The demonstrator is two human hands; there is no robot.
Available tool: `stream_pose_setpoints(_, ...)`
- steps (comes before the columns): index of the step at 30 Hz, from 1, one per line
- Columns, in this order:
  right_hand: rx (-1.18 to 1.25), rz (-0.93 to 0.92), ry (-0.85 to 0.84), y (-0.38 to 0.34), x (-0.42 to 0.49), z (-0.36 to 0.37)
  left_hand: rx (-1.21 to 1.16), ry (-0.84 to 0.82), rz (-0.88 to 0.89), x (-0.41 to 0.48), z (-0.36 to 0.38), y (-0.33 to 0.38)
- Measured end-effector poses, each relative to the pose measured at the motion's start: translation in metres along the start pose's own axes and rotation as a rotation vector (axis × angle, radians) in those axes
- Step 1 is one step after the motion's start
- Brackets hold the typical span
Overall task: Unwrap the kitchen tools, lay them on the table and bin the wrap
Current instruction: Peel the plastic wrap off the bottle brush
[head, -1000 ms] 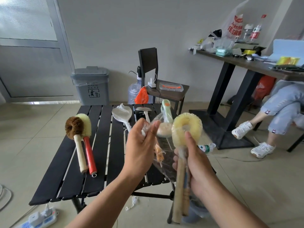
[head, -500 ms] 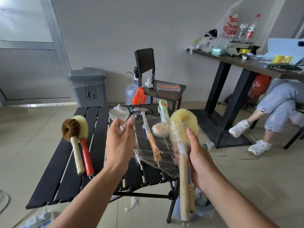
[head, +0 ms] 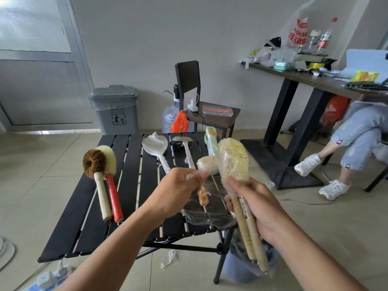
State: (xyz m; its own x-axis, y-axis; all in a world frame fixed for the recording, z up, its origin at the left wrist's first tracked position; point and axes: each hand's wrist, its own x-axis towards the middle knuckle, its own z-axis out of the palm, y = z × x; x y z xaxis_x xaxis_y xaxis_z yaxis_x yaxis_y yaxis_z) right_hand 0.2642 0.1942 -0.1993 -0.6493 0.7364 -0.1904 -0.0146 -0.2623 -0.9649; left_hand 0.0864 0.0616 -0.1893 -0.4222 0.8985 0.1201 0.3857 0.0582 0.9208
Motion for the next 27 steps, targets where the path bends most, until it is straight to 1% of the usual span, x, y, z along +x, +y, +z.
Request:
stream_pose_setpoints(2, 0.061, 0.012, -0.024, 0.000, 0.000, 0.001, -0.104, 0.033, 0.007, -0.002, 0.001, 0.000)
stream_pose_setpoints(5, 0.144, 0.054, -0.050, 0.004, 0.001, 0.005, -0.163, 0.084, 0.027, -0.002, 0.003, 0.003)
stream_pose_setpoints(8, 0.216, 0.093, -0.026, 0.009, 0.001, 0.006, -0.265, 0.124, 0.007, -0.002, 0.006, 0.006)
stream_pose_setpoints(11, 0.115, -0.003, 0.065, 0.010, 0.002, 0.009, -0.463, 0.166, -0.050, -0.002, 0.009, 0.007)
stream_pose_setpoints(13, 0.032, -0.066, 0.110, 0.010, 0.002, 0.012, -0.514, 0.192, -0.067, -0.002, 0.012, 0.006)
stream_pose_setpoints(16, -0.008, -0.116, 0.102, 0.012, 0.000, 0.015, -0.444, 0.250, -0.057, -0.001, 0.018, 0.002)
stream_pose_setpoints(20, -0.010, -0.108, 0.051, 0.014, -0.003, 0.020, -0.320, 0.313, -0.031, -0.002, 0.028, -0.002)
stream_pose_setpoints(22, 0.047, -0.099, 0.002, 0.015, -0.004, 0.023, -0.251, 0.349, -0.022, 0.000, 0.031, -0.003)
stream_pose_setpoints(24, 0.128, -0.055, -0.011, 0.015, -0.006, 0.025, -0.180, 0.383, -0.009, 0.002, 0.033, -0.004)
stream_pose_setpoints(27, 0.160, -0.004, -0.022, 0.014, -0.008, 0.026, -0.188, 0.367, 0.043, 0.002, 0.035, -0.004)
